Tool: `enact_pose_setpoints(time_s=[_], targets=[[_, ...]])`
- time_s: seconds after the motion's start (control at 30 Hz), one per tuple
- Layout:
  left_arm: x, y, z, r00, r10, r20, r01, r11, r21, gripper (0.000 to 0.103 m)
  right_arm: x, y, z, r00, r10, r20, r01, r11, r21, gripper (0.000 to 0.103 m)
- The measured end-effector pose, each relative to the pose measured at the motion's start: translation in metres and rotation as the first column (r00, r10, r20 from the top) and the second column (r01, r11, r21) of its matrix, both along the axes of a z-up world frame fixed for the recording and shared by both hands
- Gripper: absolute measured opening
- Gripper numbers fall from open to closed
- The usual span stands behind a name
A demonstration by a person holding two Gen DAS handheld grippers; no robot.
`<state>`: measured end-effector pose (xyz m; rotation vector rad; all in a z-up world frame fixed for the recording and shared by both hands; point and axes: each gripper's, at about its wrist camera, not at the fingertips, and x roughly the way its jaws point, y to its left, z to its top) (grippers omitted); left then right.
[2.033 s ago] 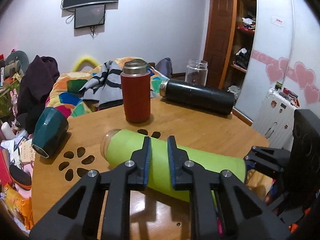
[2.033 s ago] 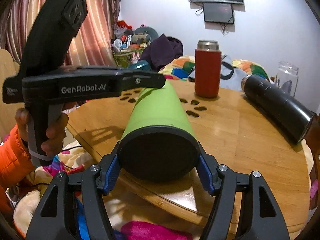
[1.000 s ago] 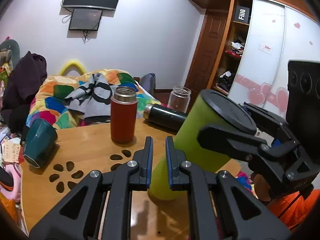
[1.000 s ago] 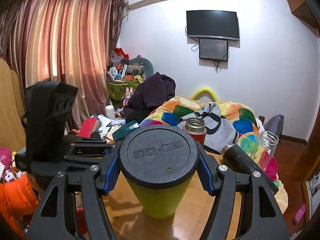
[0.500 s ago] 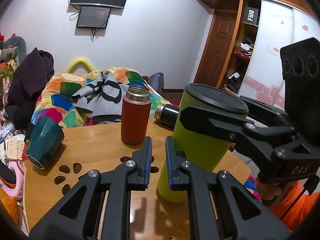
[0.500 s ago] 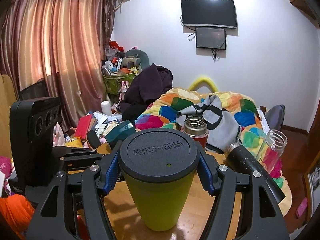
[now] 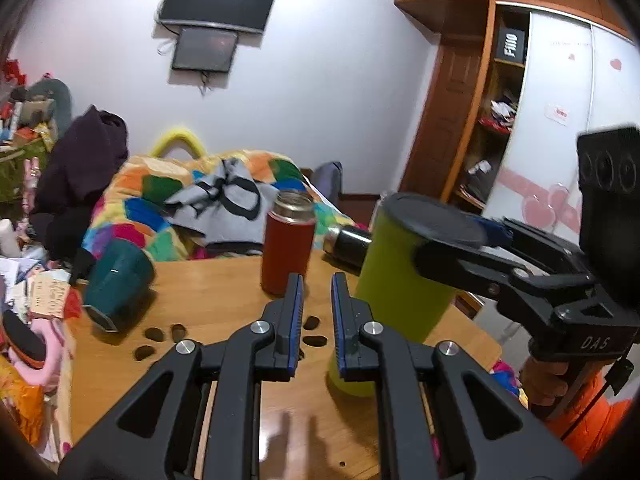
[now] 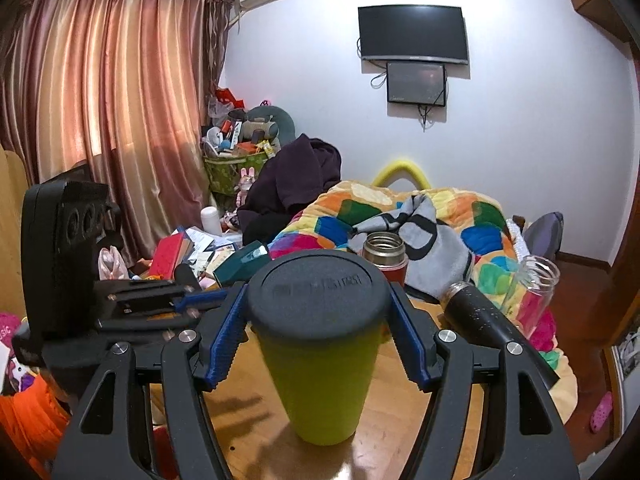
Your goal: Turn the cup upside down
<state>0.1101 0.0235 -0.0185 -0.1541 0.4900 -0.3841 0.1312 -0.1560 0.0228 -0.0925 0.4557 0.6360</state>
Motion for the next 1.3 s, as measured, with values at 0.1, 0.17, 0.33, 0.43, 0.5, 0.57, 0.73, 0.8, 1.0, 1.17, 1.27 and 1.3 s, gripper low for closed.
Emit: enact_pose_setpoints(time_s=[0.1,0.17,0.33,0.43,0.5,0.57,0.73,0.8,1.0,1.17,1.27,1.3], targets=[[-0.01,0.005,0.011,0.999,0.019,0.026,-0.019,1.0,-0.009,0.012,-0.011,-0.01,0.006,1.0,0.001,0.012,-0.002,1.0,0.027,0.066],[-0.019,0.007,0.018,0.998,0.03,0.046,-0.03,1.0,-0.008,0.012,-0.017,-0.014,0.01,1.0,-0.006,0.024,0.006,1.0,0.031,0.066],[-0.038,0.003,0.031,0.994,0.051,0.095,-0.051,0.999,0.006,0.022,-0.033,-0.025,0.016,0.999,-0.023,0.048,0.021,0.999,0.042,0.066],[-0.049,0.001,0.038,0.99,0.068,0.124,-0.071,0.997,0.024,0.026,-0.042,-0.031,0.018,0.997,-0.044,0.056,0.041,0.998,0.05,0.066],[-0.058,-0.001,0.042,0.985,0.091,0.148,-0.097,0.995,0.036,0.045,-0.046,-0.035,0.018,0.996,-0.071,0.06,0.067,0.996,0.053,0.066],[-0.067,-0.004,0.046,0.974,0.13,0.185,-0.14,0.989,0.045,0.066,-0.054,-0.041,0.017,0.993,-0.1,0.067,0.096,0.994,0.058,0.071],[-0.092,-0.01,0.048,0.954,0.193,0.23,-0.205,0.978,0.027,0.1,-0.073,-0.054,0.019,0.984,-0.155,0.085,0.148,0.986,0.08,0.085],[-0.098,-0.011,0.046,0.951,0.211,0.226,-0.222,0.975,0.021,0.101,-0.078,-0.059,0.021,0.979,-0.183,0.091,0.176,0.981,0.087,0.091],[-0.111,-0.016,0.042,0.945,0.248,0.214,-0.264,0.964,0.046,0.103,-0.097,-0.066,0.021,0.958,-0.254,0.134,0.243,0.965,0.096,0.103],[-0.123,-0.028,0.039,0.924,0.29,0.251,-0.323,0.941,0.1,0.103,-0.101,-0.066,0.017,0.955,-0.271,0.118,0.26,0.96,0.103,0.103],[-0.127,-0.034,0.036,0.923,0.282,0.262,-0.32,0.94,0.117,0.103,-0.101,-0.064,0.014,0.957,-0.269,0.109,0.258,0.96,0.104,0.103],[-0.128,-0.036,0.036,0.924,0.277,0.263,-0.317,0.941,0.12,0.103,-0.101,-0.063,0.013,0.957,-0.27,0.106,0.259,0.96,0.104,0.103]])
